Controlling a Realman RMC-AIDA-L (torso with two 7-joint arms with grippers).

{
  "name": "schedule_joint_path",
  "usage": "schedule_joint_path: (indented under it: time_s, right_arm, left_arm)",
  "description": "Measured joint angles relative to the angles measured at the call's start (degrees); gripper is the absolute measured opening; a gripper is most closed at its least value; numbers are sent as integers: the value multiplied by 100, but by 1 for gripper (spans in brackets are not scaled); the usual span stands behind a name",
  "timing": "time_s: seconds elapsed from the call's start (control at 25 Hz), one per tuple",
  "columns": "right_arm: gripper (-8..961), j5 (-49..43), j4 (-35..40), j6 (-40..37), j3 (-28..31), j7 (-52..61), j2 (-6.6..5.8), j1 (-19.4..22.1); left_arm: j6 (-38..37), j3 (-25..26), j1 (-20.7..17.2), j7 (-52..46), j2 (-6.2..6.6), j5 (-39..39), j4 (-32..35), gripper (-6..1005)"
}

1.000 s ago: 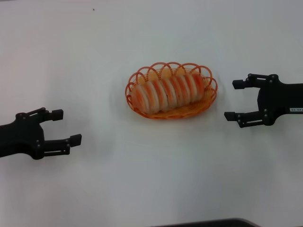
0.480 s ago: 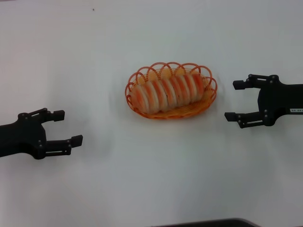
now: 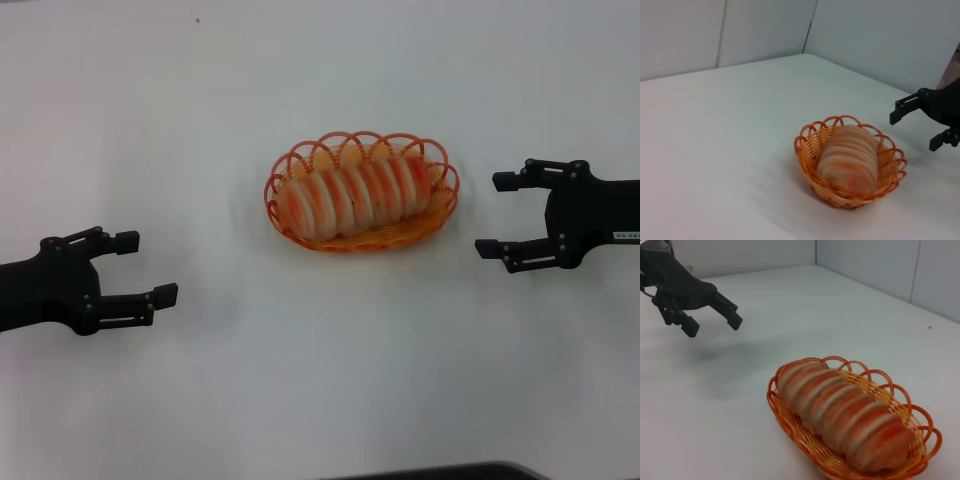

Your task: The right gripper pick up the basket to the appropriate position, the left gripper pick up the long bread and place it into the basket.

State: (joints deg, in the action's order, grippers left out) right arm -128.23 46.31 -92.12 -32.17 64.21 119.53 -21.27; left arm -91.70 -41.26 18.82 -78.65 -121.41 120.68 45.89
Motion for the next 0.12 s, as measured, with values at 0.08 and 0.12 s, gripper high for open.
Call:
schedule_joint_path:
  time_s: [0.08, 0.12]
  right_arm:
    - [924, 0, 0, -6, 0, -8, 0, 0]
    - [924, 0, 0, -10, 0, -10, 0, 0]
  left_arm:
    - [-2, 2, 0, 0, -9, -4, 1, 938]
    - [-10, 3, 3, 0, -11, -4, 1, 938]
